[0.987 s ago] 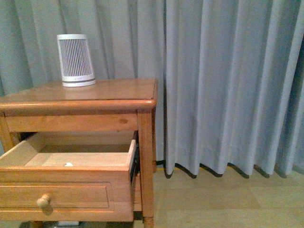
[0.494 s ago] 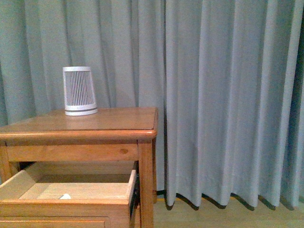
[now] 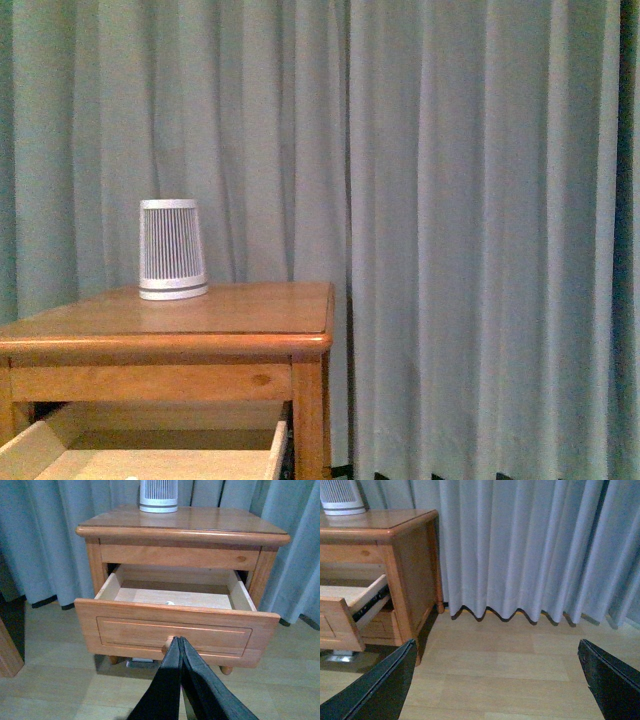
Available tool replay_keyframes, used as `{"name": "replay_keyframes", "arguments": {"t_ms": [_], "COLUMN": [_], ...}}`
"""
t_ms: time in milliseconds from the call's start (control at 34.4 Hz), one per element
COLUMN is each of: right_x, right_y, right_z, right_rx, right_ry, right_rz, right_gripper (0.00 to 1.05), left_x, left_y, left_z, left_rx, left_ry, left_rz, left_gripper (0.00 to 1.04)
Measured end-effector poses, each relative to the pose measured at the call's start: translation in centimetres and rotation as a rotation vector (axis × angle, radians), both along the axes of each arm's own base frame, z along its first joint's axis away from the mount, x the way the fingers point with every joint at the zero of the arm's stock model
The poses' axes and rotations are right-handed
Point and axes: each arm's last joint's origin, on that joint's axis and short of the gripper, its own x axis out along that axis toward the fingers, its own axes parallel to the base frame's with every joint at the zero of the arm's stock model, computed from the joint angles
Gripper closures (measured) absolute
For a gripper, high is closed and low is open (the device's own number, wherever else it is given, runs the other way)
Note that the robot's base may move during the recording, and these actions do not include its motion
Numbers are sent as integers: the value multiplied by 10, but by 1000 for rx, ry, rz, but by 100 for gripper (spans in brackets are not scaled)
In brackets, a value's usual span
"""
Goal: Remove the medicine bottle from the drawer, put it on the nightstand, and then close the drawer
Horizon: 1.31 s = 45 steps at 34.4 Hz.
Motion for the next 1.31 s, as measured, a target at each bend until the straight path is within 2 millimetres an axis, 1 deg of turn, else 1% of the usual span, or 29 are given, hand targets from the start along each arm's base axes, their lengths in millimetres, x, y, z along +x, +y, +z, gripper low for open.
{"name": "replay_keyframes", "arguments": {"t_ms": [232,319,813,871,900,987,1132,1307], "right_x": [0,0,0,0,0,0,0,0], "right_y": [0,0,0,0,0,0,0,0], "right_z": [0,0,0,0,0,0,0,0], "right_rx": [0,0,0,0,0,0,0,0], "right_ry": [0,0,0,0,0,0,0,0], "right_rz": [0,0,0,0,0,0,0,-4], "right_gripper": [7,7,7,7,7,7,7,7], "left_x": [-7,-10,-20,-27,-30,-31,-31,-31], "left_y": [0,0,0,0,0,0,0,0], "left_z": [-5,-12,-12,-17,-16,-15,-15,-15], "left_rx": [2,2,2,3,3,2,3,3], "left_ry": [-3,-6,-11,21,5,-4,-6,-6], "left_rz": [0,-1,0,1,0,0,1,-2], "left_gripper": [102,102,102,102,102,101,73,32]}}
